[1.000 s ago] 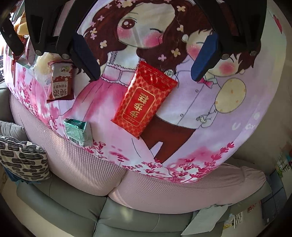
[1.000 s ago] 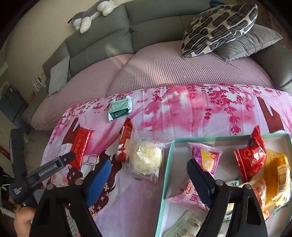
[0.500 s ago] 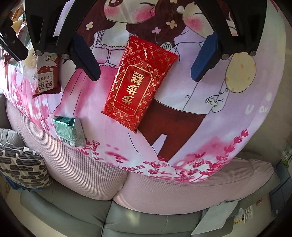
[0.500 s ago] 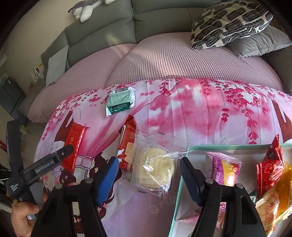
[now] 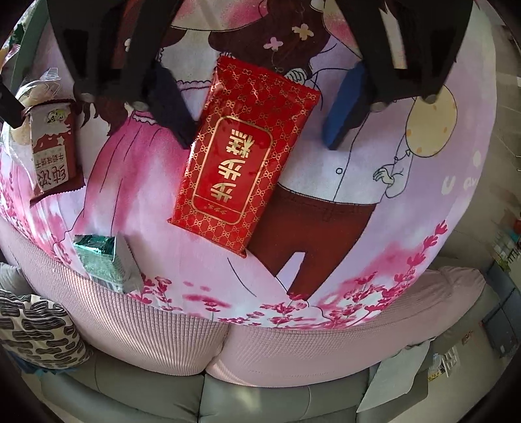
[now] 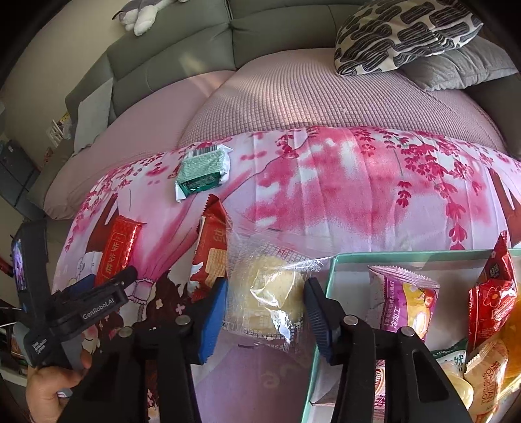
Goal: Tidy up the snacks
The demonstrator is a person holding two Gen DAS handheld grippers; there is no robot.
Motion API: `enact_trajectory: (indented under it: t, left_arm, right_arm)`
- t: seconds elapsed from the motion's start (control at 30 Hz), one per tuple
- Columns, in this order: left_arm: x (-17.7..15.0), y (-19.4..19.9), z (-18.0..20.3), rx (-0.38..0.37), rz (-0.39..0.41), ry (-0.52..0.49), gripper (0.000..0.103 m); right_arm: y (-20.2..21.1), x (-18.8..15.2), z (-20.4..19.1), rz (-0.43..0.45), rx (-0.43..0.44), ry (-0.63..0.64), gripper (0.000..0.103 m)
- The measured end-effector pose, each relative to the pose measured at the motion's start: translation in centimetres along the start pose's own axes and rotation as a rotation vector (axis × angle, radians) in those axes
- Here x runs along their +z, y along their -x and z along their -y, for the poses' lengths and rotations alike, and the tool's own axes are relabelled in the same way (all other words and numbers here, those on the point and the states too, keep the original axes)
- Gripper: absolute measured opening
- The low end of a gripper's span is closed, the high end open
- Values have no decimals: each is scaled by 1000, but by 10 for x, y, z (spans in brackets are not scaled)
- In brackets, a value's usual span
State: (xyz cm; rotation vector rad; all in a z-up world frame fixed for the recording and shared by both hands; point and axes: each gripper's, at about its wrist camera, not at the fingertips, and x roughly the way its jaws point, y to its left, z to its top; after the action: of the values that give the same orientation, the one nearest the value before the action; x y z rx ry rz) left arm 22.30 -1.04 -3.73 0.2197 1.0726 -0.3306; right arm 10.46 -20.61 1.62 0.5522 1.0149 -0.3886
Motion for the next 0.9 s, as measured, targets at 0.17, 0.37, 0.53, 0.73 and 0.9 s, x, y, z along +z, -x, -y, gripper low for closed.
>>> enact_trajectory:
  t: [0.17,0.37,0.53,0.73,0.9]
  left_arm:
    - [-1,4,3,-12,8,-26,55]
    - [-5,11,-1,-56,5,28,48]
    - [-11,18,0,-110,-8,54,47]
    - [-19,33,0,-136,-12,83,46]
    - [-25,51,-3,-151,8,103,46]
  right_arm:
    - [3,-1,0,-3,2,1,48]
    - [8,-4,1,0,18,-9,45]
    - [13,-8,2,0,28,-9,41]
    - [19,-15,1,-7,49,-15,39]
    - [26,-26,2,-12,77,-24,38]
